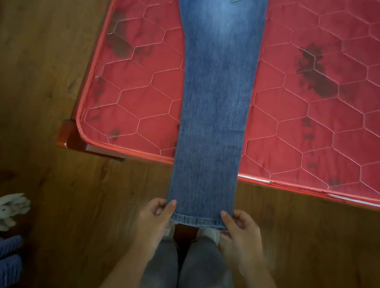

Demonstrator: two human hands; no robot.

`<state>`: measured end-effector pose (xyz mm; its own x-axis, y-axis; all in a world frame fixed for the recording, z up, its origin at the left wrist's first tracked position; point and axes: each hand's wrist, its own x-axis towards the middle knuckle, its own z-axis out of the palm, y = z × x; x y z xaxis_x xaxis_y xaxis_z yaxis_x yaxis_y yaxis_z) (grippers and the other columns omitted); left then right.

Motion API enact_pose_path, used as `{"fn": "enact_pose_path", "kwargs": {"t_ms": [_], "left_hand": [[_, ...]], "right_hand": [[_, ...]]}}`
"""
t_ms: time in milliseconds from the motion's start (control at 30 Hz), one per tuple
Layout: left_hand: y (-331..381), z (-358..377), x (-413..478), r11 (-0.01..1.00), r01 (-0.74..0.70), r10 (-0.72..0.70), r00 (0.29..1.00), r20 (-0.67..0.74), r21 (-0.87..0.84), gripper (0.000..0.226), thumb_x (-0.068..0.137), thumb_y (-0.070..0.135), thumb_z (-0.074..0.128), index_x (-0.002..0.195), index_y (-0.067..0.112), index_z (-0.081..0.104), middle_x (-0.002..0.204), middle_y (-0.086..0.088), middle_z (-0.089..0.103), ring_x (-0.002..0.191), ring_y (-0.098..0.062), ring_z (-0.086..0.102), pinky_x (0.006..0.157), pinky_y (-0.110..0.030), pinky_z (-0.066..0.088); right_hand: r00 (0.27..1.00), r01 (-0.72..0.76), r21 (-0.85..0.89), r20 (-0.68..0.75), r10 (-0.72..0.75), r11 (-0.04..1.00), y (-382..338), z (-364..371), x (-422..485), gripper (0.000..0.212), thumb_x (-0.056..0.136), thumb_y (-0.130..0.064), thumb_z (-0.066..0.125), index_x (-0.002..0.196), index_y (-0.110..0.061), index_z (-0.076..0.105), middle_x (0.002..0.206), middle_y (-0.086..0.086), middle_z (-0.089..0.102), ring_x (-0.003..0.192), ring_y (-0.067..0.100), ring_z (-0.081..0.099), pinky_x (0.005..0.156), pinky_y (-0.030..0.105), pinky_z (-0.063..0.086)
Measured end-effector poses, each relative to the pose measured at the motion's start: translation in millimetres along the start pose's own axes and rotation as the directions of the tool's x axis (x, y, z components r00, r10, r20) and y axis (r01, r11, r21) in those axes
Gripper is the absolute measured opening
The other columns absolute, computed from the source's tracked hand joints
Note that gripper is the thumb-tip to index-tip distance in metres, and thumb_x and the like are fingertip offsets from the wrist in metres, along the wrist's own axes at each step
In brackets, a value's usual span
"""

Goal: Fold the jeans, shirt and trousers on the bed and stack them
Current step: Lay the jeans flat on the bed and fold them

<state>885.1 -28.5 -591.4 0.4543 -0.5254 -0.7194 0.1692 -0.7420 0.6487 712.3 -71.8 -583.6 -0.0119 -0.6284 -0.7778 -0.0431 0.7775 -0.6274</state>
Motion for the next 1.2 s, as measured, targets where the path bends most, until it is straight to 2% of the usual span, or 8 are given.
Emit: {"fn": "enact_pose_path", "kwargs": {"t_ms": [133, 233, 400, 500, 667, 800, 933, 1200], "left_hand": [[0.4, -2.2, -13.5, 1.000, -0.012, 0.012, 1.000, -0.026, 0.017, 0.021, 0.085, 0.019, 0.064, 0.069, 0.006, 0.058, 0.053, 0.004, 0.057, 0.051, -0.005, 0.059, 0.063, -0.032, 0.050], [-2.9, -5.9, -29.1, 1.000, 0.020, -0.019, 0.998, -0.052, 0.021, 0.019, 0.085, 0.014, 0.064, 0.068, 0.006, 0.058, 0.057, -0.003, 0.058, 0.049, -0.004, 0.060, 0.049, -0.013, 0.046], [-15.2, -16.6, -47.6, 0.986, 0.062, -0.050, 0.995, -0.085, 0.154, 0.030, 0.083, 0.020, 0.067, 0.059, 0.013, 0.050, 0.054, 0.002, 0.052, 0.051, -0.008, 0.046, 0.045, -0.011, 0.035], [-4.6, -14.0, -52.3, 0.990, 0.046, -0.031, 0.994, -0.107, 0.133, 0.027, 0.084, 0.015, 0.065, 0.064, 0.011, 0.048, 0.057, 0.002, 0.047, 0.053, -0.008, 0.042, 0.044, -0.009, 0.034], [40.2, -6.7, -44.0, 0.996, -0.088, 0.089, 0.996, -0.034, 0.018, 0.013, 0.088, 0.006, 0.058, 0.098, 0.014, 0.056, 0.075, -0.005, 0.059, 0.069, -0.014, 0.056, 0.058, -0.017, 0.048], [78.8, -3.4, -23.6, 0.985, -0.172, 0.172, 0.983, 0.060, -0.014, 0.011, 0.089, 0.014, 0.057, 0.086, 0.018, 0.067, 0.086, -0.005, 0.067, 0.077, -0.014, 0.061, 0.065, -0.019, 0.050], [120.2, 8.1, 6.3, 0.984, -0.120, 0.131, 0.988, 0.086, -0.130, 0.007, 0.086, 0.022, 0.062, 0.085, 0.022, 0.069, 0.085, -0.002, 0.068, 0.080, -0.016, 0.060, 0.073, -0.029, 0.048], [196.1, 32.6, 88.7, 0.966, -0.258, 0.253, 0.933, 0.255, -0.014, 0.028, 0.080, -0.006, 0.064, 0.105, 0.007, 0.060, 0.089, 0.003, 0.066, 0.080, -0.007, 0.061, 0.069, -0.014, 0.050]], "right_hand": [[0.996, -0.026, -0.039, -0.091, 0.023, 0.999, 9.6, -1.8, -10.2, 0.010, 0.083, -0.013, 0.066, 0.078, -0.005, 0.063, 0.076, 0.008, 0.069, 0.070, 0.016, 0.065, 0.055, 0.016, 0.052], [0.991, -0.074, -0.068, -0.121, 0.066, 0.995, 20.1, -5.4, -22.4, 0.011, 0.081, -0.014, 0.068, 0.075, -0.006, 0.063, 0.073, 0.008, 0.068, 0.066, 0.016, 0.063, 0.051, 0.014, 0.050], [0.981, -0.164, -0.104, -0.123, 0.151, 0.981, 36.6, -11.0, -40.8, 0.011, 0.081, -0.013, 0.069, 0.081, -0.003, 0.064, 0.077, 0.011, 0.069, 0.057, 0.010, 0.063, 0.049, 0.013, 0.050], [0.980, -0.164, -0.059, -0.126, 0.155, 0.985, 30.5, -11.7, -44.9, 0.013, 0.082, -0.012, 0.067, 0.086, 0.000, 0.063, 0.080, 0.014, 0.069, 0.067, 0.018, 0.065, 0.050, 0.015, 0.051], [0.985, 0.030, -0.151, -0.162, -0.054, 0.988, -9.9, -10.2, -41.4, 0.008, 0.082, -0.014, 0.067, 0.083, -0.017, 0.060, 0.076, 0.010, 0.069, 0.069, 0.023, 0.063, 0.064, 0.036, 0.051], [0.964, 0.246, -0.151, -0.063, -0.257, 0.958, -58.2, -9.1, -28.5, 0.018, 0.085, -0.009, 0.063, 0.096, -0.023, 0.063, 0.083, 0.013, 0.067, 0.079, 0.024, 0.064, 0.075, 0.029, 0.051], [0.951, 0.300, -0.111, -0.044, -0.306, 0.947, -107.4, 0.3, -1.2, 0.009, 0.087, -0.012, 0.060, 0.086, -0.017, 0.067, 0.083, -0.004, 0.068, 0.077, 0.005, 0.060, 0.067, 0.005, 0.043], [0.949, 0.314, -0.273, 0.062, -0.309, 0.909, -190.4, 17.9, 85.9, 0.034, 0.073, 0.001, 0.073, 0.103, -0.011, 0.060, 0.085, -0.004, 0.063, 0.075, 0.004, 0.056, 0.070, 0.009, 0.043]]}}
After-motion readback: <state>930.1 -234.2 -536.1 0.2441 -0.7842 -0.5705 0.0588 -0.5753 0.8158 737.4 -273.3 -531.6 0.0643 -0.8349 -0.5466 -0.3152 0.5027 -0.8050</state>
